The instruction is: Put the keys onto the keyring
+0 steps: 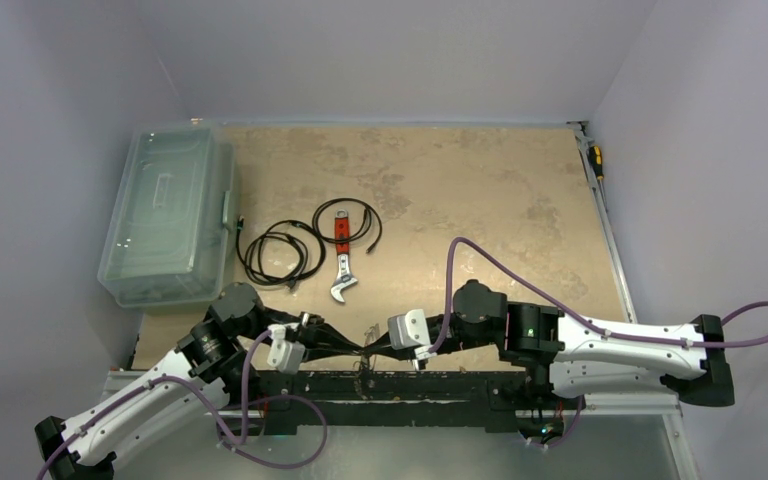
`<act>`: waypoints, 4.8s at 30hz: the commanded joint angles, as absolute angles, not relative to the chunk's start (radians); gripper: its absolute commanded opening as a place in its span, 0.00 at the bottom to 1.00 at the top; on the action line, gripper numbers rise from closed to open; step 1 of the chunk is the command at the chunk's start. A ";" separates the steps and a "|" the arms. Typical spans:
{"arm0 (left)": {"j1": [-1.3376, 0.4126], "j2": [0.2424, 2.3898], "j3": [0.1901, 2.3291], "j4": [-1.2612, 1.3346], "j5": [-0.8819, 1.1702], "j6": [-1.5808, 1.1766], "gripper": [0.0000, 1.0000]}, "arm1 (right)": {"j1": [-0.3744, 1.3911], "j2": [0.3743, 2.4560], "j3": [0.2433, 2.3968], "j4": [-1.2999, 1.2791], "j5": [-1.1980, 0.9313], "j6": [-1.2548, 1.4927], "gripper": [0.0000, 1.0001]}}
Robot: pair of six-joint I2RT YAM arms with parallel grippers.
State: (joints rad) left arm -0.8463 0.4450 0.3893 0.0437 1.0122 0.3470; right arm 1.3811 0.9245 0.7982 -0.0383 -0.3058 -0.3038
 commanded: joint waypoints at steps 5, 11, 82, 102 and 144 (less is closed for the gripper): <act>-0.834 0.446 0.435 0.102 0.999 0.295 0.00 | 1.390 0.892 0.799 -0.028 -0.312 -0.284 0.00; -0.821 0.444 0.435 0.118 0.996 0.278 0.00 | 1.390 0.889 0.795 -0.026 -0.300 -0.276 0.00; -0.785 0.401 0.429 0.140 0.996 0.270 0.00 | 1.390 0.938 0.790 0.050 -0.198 -0.196 0.21; -0.783 0.373 0.425 0.141 0.970 0.266 0.00 | 1.391 0.942 0.791 0.019 -0.115 -0.181 0.14; -0.783 0.432 0.436 0.123 0.963 0.299 0.22 | 1.391 0.897 0.808 -0.016 -0.080 -0.242 0.00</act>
State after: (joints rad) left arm -0.7856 0.4194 0.3965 0.0891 0.9386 0.2909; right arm 1.3891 0.9161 0.7918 -0.0612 -0.0704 -0.2279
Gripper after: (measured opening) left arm 0.235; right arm 0.011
